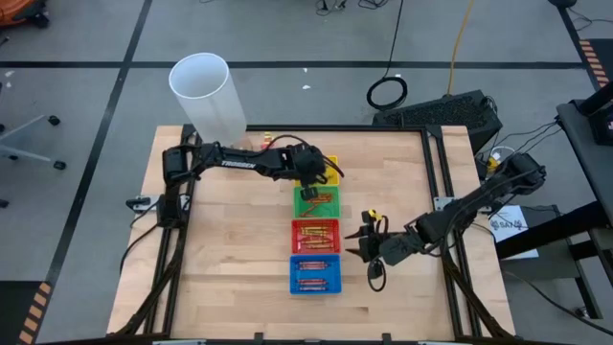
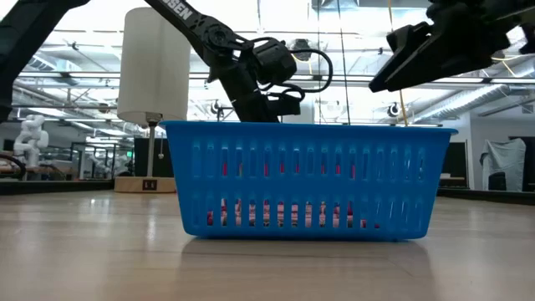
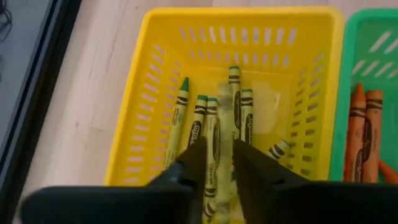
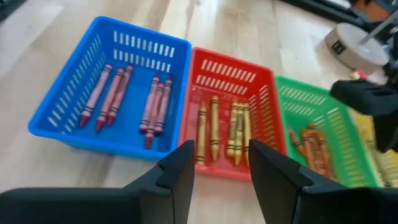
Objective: Sort crayons
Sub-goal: Put the green crayon into the yellow bin, then return to Home Position
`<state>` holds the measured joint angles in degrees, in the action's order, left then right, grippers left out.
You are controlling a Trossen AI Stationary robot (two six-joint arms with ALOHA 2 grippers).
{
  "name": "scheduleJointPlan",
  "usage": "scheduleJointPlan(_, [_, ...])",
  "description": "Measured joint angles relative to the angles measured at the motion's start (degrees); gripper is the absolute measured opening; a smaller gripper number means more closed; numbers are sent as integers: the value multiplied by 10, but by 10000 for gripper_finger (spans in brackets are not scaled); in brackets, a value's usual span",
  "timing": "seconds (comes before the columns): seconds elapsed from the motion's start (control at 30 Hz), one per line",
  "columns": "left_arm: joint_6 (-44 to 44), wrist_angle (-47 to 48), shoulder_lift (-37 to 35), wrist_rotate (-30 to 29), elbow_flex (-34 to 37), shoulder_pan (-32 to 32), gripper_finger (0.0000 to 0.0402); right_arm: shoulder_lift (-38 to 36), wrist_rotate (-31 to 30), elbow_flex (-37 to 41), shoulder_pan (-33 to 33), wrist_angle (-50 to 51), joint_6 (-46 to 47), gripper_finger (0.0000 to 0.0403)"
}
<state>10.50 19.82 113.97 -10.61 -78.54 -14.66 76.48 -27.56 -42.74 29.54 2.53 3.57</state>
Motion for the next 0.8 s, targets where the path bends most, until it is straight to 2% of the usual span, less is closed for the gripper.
scheduleJointPlan(0.23, [4, 7, -22, -1, 0, 0, 175, -33, 4, 0, -18, 17, -50, 134])
scheduleJointPlan(0.37, [-36, 31, -60, 15, 0, 2, 194, -73, -19, 0, -25, 32, -81, 134])
scheduleJointPlan(0.57, [-57, 26, -129, 42, 18, 23, 160, -136, -23, 11, -35, 45, -122, 112])
scheduleJointPlan(0.67, [-66, 25, -174, 42, 51, 47, 126, -173, -22, 40, -35, 46, -127, 87])
scheduleJointPlan(0.8, [-70, -21, -238, 40, 118, 89, 71, -229, -7, 80, -43, 37, -124, 43])
